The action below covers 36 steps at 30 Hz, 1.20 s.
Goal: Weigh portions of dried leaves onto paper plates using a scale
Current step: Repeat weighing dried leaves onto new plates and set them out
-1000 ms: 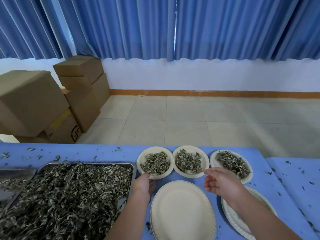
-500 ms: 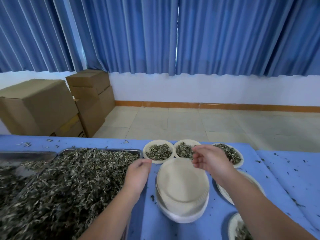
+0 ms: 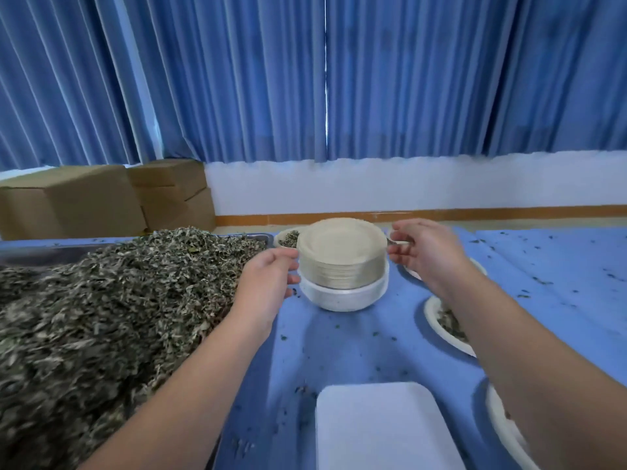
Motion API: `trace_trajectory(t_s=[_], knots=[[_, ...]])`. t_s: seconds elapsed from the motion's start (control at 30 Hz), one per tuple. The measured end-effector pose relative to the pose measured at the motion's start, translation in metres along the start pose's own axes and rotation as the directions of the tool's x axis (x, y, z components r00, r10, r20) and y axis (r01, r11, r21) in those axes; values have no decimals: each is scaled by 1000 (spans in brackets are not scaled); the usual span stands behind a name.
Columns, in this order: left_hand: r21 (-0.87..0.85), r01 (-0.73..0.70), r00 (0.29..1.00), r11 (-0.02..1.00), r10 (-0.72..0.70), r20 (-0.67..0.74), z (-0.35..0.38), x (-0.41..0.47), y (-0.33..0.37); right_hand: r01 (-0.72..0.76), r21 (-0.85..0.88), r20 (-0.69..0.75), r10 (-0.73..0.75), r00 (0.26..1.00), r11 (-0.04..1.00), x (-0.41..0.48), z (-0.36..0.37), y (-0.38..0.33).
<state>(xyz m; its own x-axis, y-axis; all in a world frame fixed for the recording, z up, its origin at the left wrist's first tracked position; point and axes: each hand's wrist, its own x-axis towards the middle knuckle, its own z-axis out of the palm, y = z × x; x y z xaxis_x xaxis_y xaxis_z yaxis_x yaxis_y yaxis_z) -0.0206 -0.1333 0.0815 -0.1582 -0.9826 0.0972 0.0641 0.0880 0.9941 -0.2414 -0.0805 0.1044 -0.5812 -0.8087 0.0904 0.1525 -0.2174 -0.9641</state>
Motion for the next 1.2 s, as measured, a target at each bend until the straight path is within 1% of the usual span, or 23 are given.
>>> trace_trajectory(t_s=[0.1, 0.17, 0.23, 0.3, 0.43, 0.5, 0.57, 0.63, 0.7, 0.77, 0.87, 0.97, 1.03, 1.07, 1.13, 1.2], knots=[[-31, 45, 999, 999, -44, 26, 1, -50, 8, -79, 70, -38, 82, 996, 994, -51, -20, -5], [-51, 76, 997, 996, -74, 36, 2, -78, 10, -104, 48, -36, 105, 994, 993, -78, -33, -8], [-27, 72, 997, 997, -72, 26, 3, -99, 5, -87, -54, -29, 86, 996, 995, -97, -43, -12], [6, 60, 998, 998, -60, 2, 1, -118, -3, -70, -117, 0, 70, 998, 991, -113, -53, -14], [105, 45, 998, 993, -41, -45, -6, -141, -36, -82, -255, 52, 99, 994, 963, -129, -64, -7], [174, 9, 999, 985, -1, -47, -8, -148, -55, -67, -341, 68, 96, 993, 938, -129, -60, -3], [233, -42, 998, 971, 53, -42, -7, -152, -66, -5, -437, 86, 48, 995, 899, -124, -51, 1], [211, -42, 996, 977, 58, -72, -6, -150, -71, 122, -594, 136, -50, 989, 795, -114, -39, 5], [177, 1, 994, 984, 19, -111, -9, -143, -73, 269, -719, 223, -153, 963, 641, -100, -25, 7], [122, 54, 991, 991, -38, -130, -13, -135, -74, 363, -789, 306, -195, 932, 495, -84, -12, 5], [79, 82, 989, 993, -71, -132, -16, -129, -74, 435, -846, 405, -162, 900, 309, -59, 7, 1], [105, 102, 988, 989, -88, -130, -15, -130, -75, 473, -873, 471, -49, 881, 119, -41, 22, -3], [123, 102, 989, 987, -87, -123, -15, -131, -75, 477, -878, 478, 31, 878, 37, -33, 30, -5], [131, 96, 990, 987, -81, -120, -15, -131, -74, 476, -879, 476, 57, 878, 18, -29, 33, -6], [147, 84, 991, 985, -68, -114, -15, -130, -73, 466, -885, 465, 72, 882, 6, -23, 39, -9], [159, 82, 992, 984, -65, -112, -15, -128, -73, 464, -885, 462, 44, 886, -32, -20, 45, -12]])
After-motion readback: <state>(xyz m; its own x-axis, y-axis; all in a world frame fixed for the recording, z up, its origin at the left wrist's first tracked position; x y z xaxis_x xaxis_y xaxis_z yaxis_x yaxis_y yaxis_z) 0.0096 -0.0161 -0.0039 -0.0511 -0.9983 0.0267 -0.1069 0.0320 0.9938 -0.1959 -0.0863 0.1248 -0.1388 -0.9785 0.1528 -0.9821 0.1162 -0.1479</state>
